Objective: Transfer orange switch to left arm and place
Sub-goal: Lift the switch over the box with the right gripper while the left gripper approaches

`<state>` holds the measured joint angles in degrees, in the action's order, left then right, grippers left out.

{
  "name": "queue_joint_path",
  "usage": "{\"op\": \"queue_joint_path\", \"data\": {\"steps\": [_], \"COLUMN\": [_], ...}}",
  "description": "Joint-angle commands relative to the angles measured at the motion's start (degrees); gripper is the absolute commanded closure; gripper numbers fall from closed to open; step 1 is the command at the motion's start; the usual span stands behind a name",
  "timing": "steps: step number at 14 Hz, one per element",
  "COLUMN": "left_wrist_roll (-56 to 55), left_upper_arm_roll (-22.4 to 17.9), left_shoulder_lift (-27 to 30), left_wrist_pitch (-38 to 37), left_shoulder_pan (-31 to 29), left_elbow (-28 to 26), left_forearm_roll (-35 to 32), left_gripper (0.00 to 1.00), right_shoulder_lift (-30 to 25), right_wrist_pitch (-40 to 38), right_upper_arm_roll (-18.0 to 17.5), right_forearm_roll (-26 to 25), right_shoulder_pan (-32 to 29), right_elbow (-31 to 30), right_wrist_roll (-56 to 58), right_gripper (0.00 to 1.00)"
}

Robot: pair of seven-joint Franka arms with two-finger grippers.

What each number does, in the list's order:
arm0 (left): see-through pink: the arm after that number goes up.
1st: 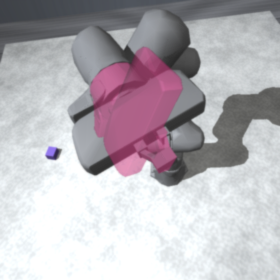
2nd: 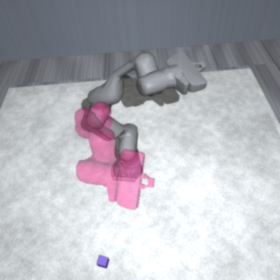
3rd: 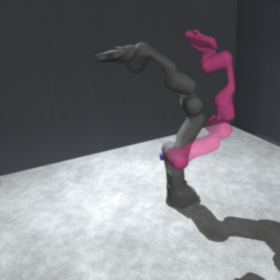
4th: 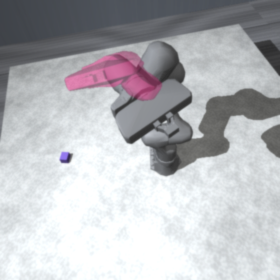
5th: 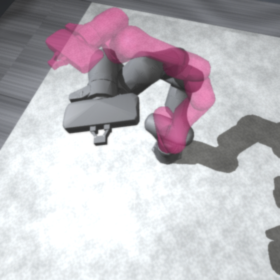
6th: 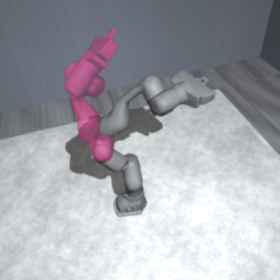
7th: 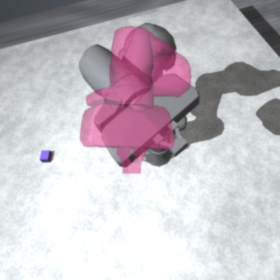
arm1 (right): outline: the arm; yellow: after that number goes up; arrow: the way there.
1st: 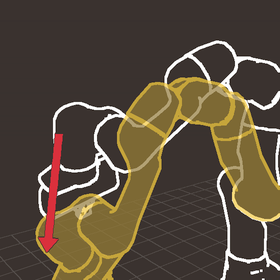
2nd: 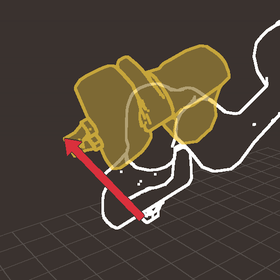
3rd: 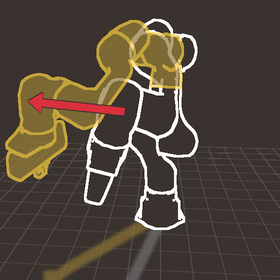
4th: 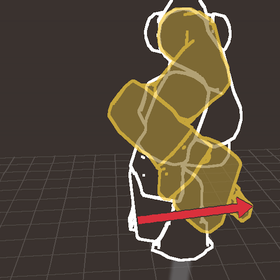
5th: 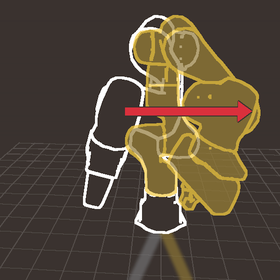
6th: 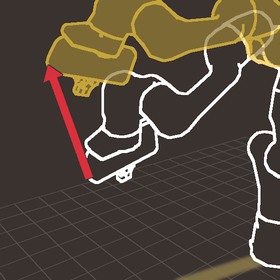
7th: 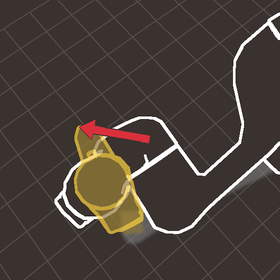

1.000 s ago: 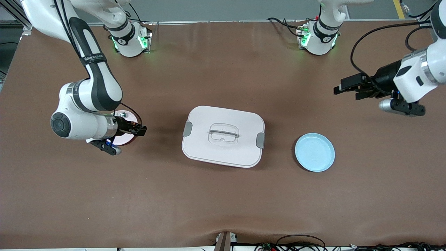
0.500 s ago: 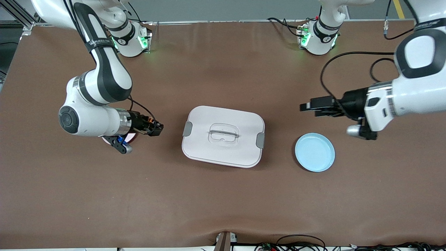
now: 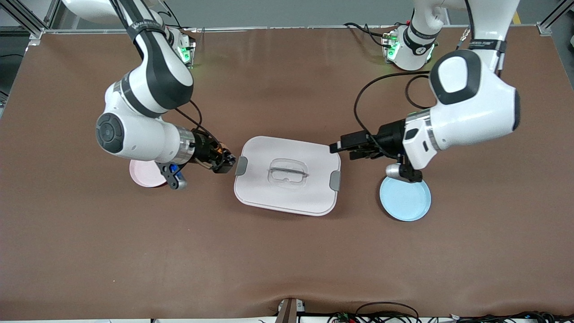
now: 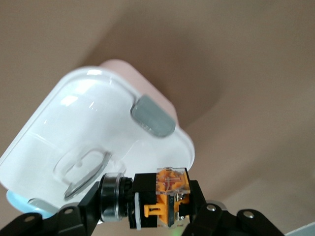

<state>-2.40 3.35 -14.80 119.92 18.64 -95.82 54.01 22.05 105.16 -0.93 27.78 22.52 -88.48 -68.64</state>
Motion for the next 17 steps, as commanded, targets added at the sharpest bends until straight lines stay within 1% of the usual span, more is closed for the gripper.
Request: {"op": "queue_joint_path", "data": {"steps": [1,3,6,10,13,17], "left_wrist_roll": [-0.4,-0.4,-0.1,-0.2,0.0,2.2], "left_upper_arm_roll": [-0.2,-0.2,-0.2,-0.2,-0.2,-0.2], "left_shoulder_lift": [-0.1,-0.2,-1.9,-2.4,-3.1,-4.4], "left_wrist_pitch": [6.4,10.0,14.3,15.7,17.8,20.6], "left_shoulder_pan": [2.4,3.5,4.9,7.4,9.2,11.1], "left_elbow": [-1.6,-2.2,-1.8,-2.3,-2.3,-2.2], "left_forearm_roll": [2.0,5.8,8.9,11.0,11.0,10.6], "left_gripper": [0.00,0.00,0.00,0.00,0.00,0.00], "right_shoulder_lift": [2.5,4.0,6.4,11.9,14.5,15.7], "right_wrist_pitch": [-0.1,0.4,3.2,3.5,3.9,9.1], "right_upper_arm_roll": [0.6,0.6,0.6,0.6,0.6,0.6], "right_forearm_roll": [3.2,4.0,4.0,4.0,4.0,4.0], "right_shoulder_pan": [1.7,2.5,4.2,5.4,6.9,8.7], "right_elbow": [3.7,6.2,10.4,19.7,24.4,24.9], "right_wrist_roll": [-5.6,-11.0,-18.0,-24.9,-28.5,-31.2], "right_gripper": [1.00,1.00,1.00,1.00,1.00,1.00]}}
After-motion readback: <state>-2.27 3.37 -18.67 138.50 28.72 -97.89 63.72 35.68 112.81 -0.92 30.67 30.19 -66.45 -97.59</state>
